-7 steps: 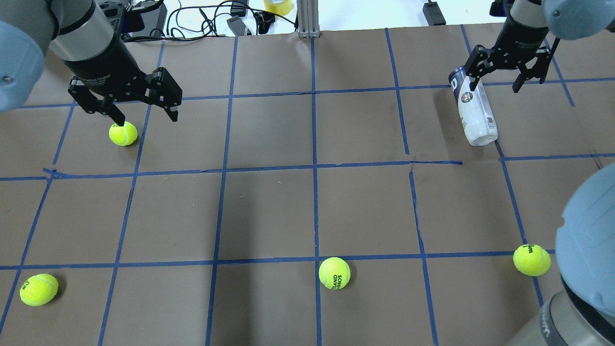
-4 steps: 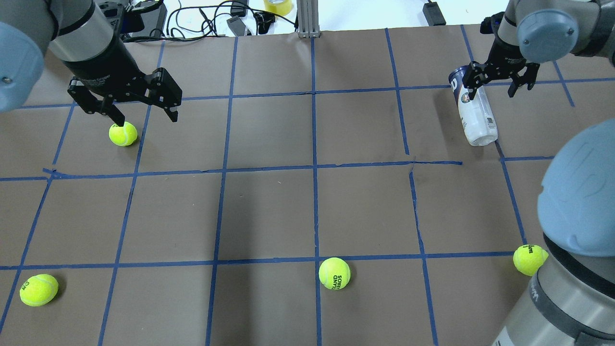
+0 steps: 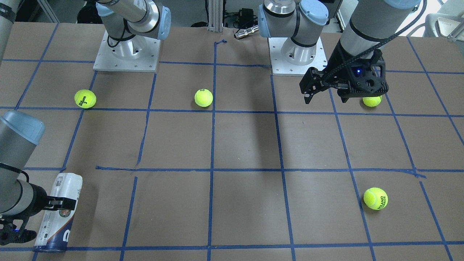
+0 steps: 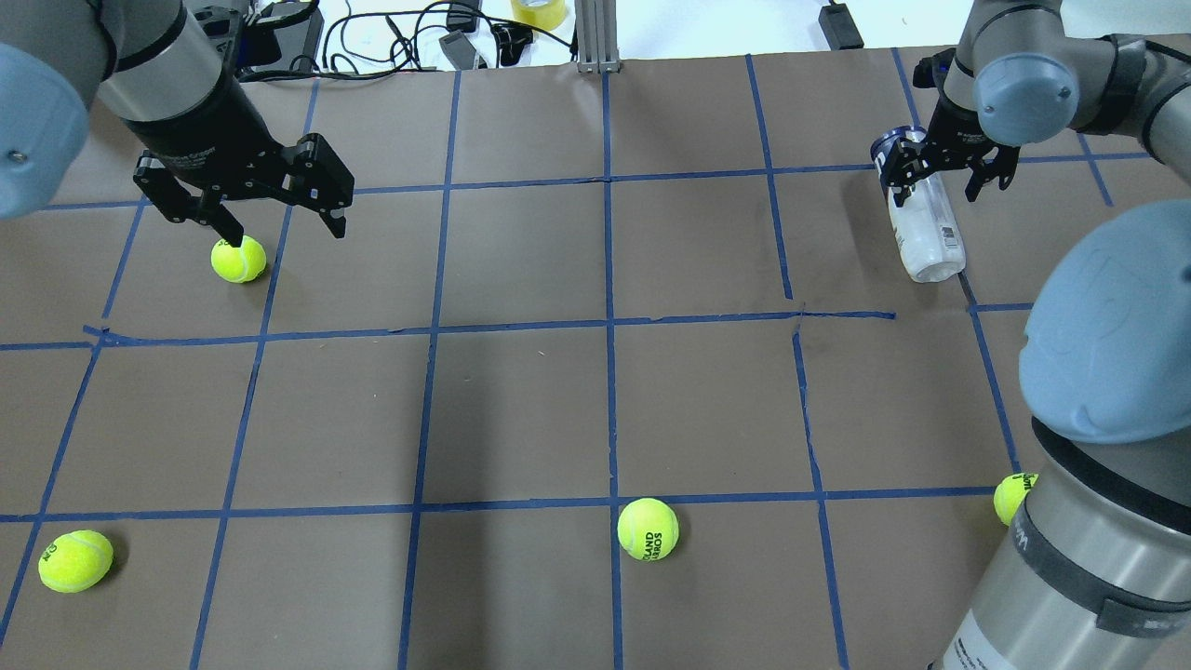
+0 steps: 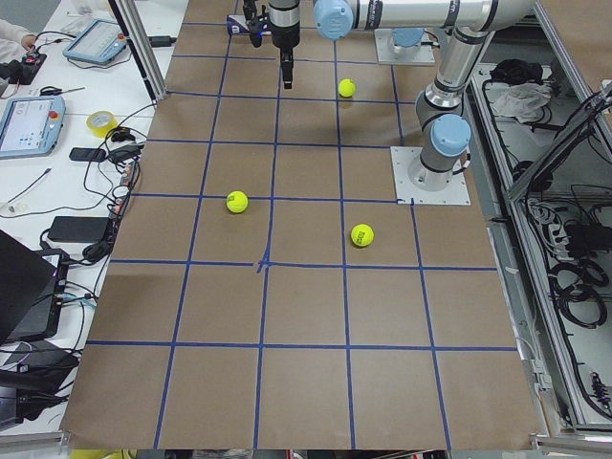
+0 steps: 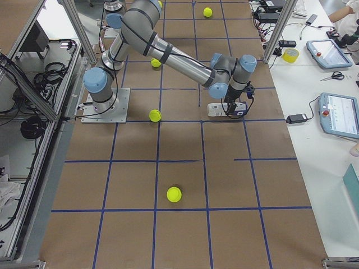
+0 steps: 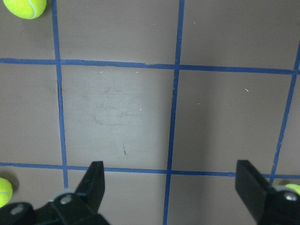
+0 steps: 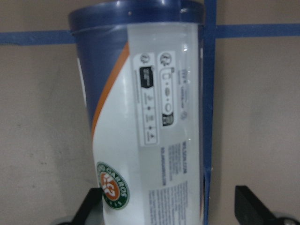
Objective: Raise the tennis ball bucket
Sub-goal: 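Lower the right gripper onto the white tennis ball tube and close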
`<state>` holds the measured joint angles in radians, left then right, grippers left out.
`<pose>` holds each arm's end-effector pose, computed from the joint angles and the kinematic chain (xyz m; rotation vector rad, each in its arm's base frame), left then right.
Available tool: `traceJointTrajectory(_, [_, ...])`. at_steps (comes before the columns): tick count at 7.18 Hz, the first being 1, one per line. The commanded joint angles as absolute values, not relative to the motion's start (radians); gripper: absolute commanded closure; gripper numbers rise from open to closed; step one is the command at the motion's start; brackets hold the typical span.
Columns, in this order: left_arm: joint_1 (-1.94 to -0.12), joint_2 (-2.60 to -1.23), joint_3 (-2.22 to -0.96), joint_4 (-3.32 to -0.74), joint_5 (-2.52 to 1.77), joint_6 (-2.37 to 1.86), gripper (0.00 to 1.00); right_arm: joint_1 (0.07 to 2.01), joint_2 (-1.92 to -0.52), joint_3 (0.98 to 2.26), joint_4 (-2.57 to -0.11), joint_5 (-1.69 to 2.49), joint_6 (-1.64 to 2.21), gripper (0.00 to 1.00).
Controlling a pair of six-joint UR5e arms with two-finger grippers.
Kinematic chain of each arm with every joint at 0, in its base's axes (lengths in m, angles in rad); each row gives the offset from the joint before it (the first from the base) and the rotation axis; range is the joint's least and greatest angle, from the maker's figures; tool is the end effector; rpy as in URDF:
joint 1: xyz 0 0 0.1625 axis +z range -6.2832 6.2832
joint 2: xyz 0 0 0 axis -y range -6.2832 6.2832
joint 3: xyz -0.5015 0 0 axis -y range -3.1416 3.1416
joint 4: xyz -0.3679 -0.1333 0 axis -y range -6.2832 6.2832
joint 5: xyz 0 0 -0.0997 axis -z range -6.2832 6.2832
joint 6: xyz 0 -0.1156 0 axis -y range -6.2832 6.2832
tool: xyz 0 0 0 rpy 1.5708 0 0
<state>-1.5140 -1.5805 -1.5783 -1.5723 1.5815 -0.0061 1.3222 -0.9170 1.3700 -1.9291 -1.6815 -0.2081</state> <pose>-0.1052 -0.4770 0.5402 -0.0983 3.1297 0.0297 -0.0614 -0.7316 0.2758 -0.0537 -3.0496 -0.1790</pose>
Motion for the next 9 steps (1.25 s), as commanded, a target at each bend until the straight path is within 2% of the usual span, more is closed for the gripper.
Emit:
traceJointTrajectory(1, [-1.514,-1.582,-1.578,-1.572,1.582,-0.006,0.0,1.324,-0.899,1.37,-1.931,-1.68,-0.21,0.0])
traceJointTrajectory(6, [-1.514,-1.58,-1.578,-1.569,1.582,-0.006,0.0,1.324,-0.858,1.371,-1.962,-1.666,-0.21,0.0])
traceJointTrajectory(7, [-1.514,-1.58,-1.578,-1.569,1.582,-0.006,0.0,1.324,-0.859,1.371,-1.965,-1.664,-0.209,0.08])
traceJointTrajectory(8, [-1.514,-1.58,-1.578,-1.572,1.582,-0.006,0.0,1.325,-0.862,1.371,-1.965,-1.661,-0.209,0.28])
traceJointTrajectory(9, [-1.514,-1.578,-1.578,-1.569,1.582,-0.005,0.0,1.325,-0.864,1.371,-1.965,-1.651,-0.21,0.3])
